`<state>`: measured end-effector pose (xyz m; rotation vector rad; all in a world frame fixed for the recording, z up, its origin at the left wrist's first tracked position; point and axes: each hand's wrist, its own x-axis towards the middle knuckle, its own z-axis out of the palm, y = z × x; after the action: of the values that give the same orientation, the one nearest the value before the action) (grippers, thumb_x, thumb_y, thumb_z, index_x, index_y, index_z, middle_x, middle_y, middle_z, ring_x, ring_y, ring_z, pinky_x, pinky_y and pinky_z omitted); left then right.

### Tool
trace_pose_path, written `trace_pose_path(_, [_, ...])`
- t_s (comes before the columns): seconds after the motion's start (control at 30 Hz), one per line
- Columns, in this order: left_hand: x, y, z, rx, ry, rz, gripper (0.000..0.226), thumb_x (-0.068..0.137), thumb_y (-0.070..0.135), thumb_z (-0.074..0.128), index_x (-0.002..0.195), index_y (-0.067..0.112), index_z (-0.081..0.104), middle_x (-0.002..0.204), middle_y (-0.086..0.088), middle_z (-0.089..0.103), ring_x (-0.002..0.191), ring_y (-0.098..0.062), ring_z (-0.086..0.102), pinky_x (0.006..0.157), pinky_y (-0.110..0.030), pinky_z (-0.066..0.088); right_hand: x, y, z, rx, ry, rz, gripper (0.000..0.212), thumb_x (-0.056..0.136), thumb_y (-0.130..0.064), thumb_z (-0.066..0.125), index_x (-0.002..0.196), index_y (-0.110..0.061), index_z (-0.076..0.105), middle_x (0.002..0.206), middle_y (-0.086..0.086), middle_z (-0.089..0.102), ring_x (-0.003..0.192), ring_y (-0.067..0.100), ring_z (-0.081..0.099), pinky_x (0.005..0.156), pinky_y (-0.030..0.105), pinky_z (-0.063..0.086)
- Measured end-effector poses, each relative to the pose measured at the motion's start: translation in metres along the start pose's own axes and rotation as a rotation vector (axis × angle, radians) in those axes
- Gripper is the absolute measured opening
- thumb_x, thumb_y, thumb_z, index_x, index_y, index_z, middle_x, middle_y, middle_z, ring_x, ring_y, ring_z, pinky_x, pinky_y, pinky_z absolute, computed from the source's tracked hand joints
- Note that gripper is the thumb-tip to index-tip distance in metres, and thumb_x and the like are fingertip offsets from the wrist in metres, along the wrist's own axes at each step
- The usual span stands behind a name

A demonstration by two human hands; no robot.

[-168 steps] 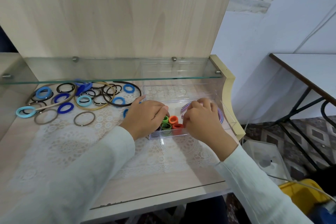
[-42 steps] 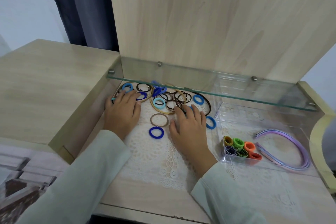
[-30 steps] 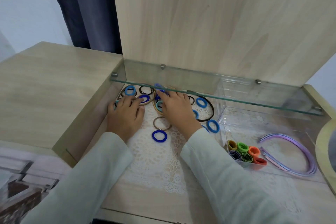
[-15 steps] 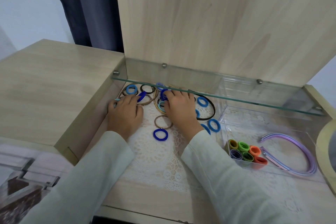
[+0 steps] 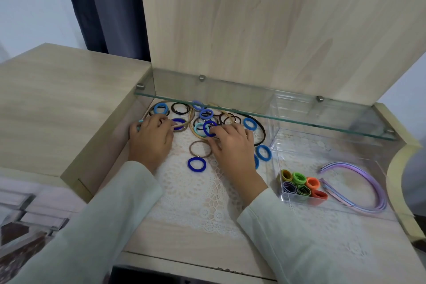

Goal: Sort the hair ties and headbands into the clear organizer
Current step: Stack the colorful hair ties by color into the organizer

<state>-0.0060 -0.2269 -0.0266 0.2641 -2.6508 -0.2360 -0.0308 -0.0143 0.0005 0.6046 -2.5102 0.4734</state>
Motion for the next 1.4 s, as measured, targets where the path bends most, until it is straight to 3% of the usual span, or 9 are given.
trace_pose_path(0.23, [0.001, 0.003, -0.004, -0.044, -0.030, -0.034, 0.022, 0.097, 0.031, 0.050, 0.114, 0.024, 0.063, 0.119, 0.002, 0.057, 0.112, -0.021, 0.053, 0.095, -0.044, 0.034, -0.030, 0.004, -0.009, 0.101, -0.087, -0.007, 0.021, 0.091, -0.031, 0.061, 0.110, -0.027, 0.067, 0.111, -0.004, 0.060, 0.108, 0.019, 0.050, 0.091, 0.038, 0.037])
trace_pose_path(0.5, [-0.001, 0.006, -0.010, -0.098, -0.012, -0.027, 0.016, 0.096, 0.026, 0.055, 0.107, 0.019, 0.062, 0.111, 0.000, 0.060, 0.105, -0.024, 0.056, 0.090, -0.043, 0.035, -0.042, -0.001, -0.018, 0.233, -0.045, -0.035, 0.020, 0.092, -0.026, 0.060, 0.110, -0.029, 0.068, 0.107, -0.009, 0.057, 0.103, 0.013, 0.045, 0.086, 0.029, 0.032])
trace_pose_path(0.8, [-0.002, 0.002, -0.007, -0.129, 0.037, 0.010, 0.017, 0.094, 0.024, 0.056, 0.108, 0.024, 0.066, 0.114, 0.002, 0.059, 0.106, -0.022, 0.056, 0.087, -0.041, 0.037, -0.048, 0.001, -0.022, 0.378, -0.164, -0.145, 0.025, 0.087, -0.037, 0.055, 0.105, -0.032, 0.072, 0.105, -0.016, 0.060, 0.106, 0.008, 0.047, 0.089, 0.033, 0.034])
trace_pose_path(1.17, [-0.003, 0.001, -0.009, -0.165, 0.143, -0.044, 0.017, 0.092, 0.022, 0.061, 0.105, 0.025, 0.071, 0.110, -0.003, 0.057, 0.101, -0.026, 0.055, 0.084, -0.042, 0.040, -0.047, 0.000, -0.024, 0.361, -0.192, -0.148, 0.024, 0.085, -0.030, 0.065, 0.107, -0.036, 0.071, 0.106, -0.017, 0.058, 0.108, 0.009, 0.046, 0.092, 0.035, 0.032])
trace_pose_path(1.4, [-0.004, 0.000, -0.008, -0.110, 0.210, -0.053, 0.009, 0.086, 0.020, 0.066, 0.092, 0.016, 0.060, 0.090, -0.008, 0.057, 0.079, -0.031, 0.055, 0.067, -0.040, 0.045, -0.048, -0.003, -0.027, 0.374, -0.208, -0.151, 0.027, 0.084, -0.032, 0.058, 0.108, -0.036, 0.070, 0.105, -0.017, 0.058, 0.106, 0.008, 0.047, 0.093, 0.035, 0.032])
